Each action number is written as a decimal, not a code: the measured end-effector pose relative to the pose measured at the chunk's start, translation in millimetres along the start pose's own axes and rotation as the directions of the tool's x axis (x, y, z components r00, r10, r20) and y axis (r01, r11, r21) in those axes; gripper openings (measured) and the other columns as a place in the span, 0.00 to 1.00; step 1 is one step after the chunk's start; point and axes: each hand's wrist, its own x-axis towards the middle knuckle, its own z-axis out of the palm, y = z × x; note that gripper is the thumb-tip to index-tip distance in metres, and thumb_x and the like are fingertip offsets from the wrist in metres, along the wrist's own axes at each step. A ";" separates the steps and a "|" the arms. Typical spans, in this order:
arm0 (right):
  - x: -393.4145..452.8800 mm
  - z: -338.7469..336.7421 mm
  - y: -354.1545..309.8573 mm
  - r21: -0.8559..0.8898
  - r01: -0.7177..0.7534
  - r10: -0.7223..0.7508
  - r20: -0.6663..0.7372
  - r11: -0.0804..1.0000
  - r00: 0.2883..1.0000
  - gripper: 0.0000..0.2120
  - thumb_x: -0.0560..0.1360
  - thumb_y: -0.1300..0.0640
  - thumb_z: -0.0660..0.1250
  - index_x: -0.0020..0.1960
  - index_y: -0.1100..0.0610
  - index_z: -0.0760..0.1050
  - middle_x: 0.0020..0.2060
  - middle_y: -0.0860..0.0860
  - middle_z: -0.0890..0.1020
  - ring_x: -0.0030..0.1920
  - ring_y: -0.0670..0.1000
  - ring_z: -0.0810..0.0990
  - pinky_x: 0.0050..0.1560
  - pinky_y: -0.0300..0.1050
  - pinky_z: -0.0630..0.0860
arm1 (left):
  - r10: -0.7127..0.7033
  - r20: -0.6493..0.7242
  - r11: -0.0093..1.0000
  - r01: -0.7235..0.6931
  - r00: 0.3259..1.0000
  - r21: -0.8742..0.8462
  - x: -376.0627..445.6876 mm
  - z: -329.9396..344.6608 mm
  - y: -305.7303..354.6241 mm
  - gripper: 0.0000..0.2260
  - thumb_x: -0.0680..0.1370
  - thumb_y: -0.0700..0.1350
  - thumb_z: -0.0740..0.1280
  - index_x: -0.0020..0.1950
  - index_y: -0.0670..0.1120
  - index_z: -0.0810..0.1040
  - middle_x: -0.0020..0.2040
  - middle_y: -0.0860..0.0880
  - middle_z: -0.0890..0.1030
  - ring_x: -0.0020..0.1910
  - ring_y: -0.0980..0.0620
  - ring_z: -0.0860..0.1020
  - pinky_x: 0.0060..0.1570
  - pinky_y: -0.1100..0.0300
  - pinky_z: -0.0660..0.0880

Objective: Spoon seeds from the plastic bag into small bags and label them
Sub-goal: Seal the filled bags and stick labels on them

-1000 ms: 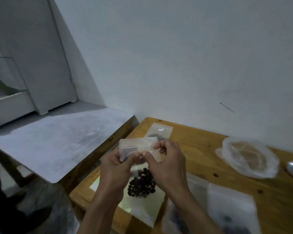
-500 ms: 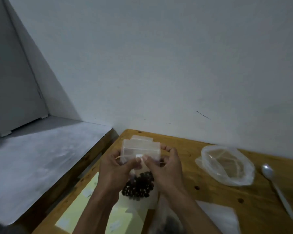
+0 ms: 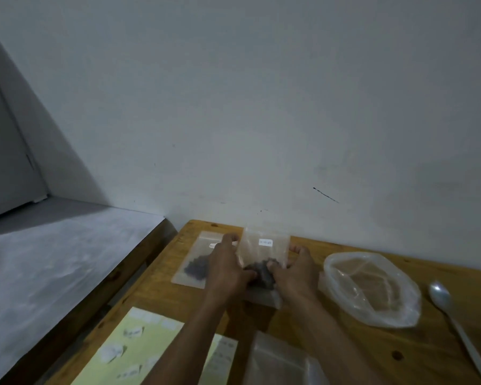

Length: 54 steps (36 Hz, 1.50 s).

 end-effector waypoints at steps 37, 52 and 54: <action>-114.2 -174.7 40.4 -0.370 0.115 -0.085 0.099 0.922 0.992 0.12 0.72 0.54 0.75 0.55 0.52 0.80 0.48 0.47 0.82 0.48 0.46 0.80 0.44 0.41 0.76 | 0.075 0.199 0.958 -0.126 0.977 0.259 -169.3 13.3 37.1 0.20 0.75 0.64 0.69 0.54 0.48 0.80 0.46 0.50 0.82 0.45 0.53 0.79 0.48 0.53 0.79; -143.1 -181.8 52.5 -0.030 0.052 -0.050 0.070 0.998 0.996 0.17 0.72 0.60 0.75 0.58 0.52 0.78 0.48 0.46 0.81 0.47 0.44 0.80 0.44 0.39 0.78 | 0.037 0.177 0.999 -0.030 0.983 -0.038 -187.0 15.9 51.7 0.10 0.73 0.52 0.76 0.43 0.49 0.79 0.39 0.50 0.82 0.40 0.52 0.81 0.42 0.53 0.80; -145.2 -189.5 44.4 0.198 -0.002 -0.030 0.158 0.980 0.987 0.14 0.71 0.62 0.75 0.56 0.54 0.80 0.48 0.50 0.85 0.48 0.49 0.84 0.43 0.42 0.81 | 0.052 0.207 0.967 0.002 0.977 -0.254 -187.9 7.6 54.4 0.10 0.74 0.48 0.75 0.43 0.43 0.80 0.40 0.44 0.84 0.42 0.43 0.83 0.45 0.46 0.81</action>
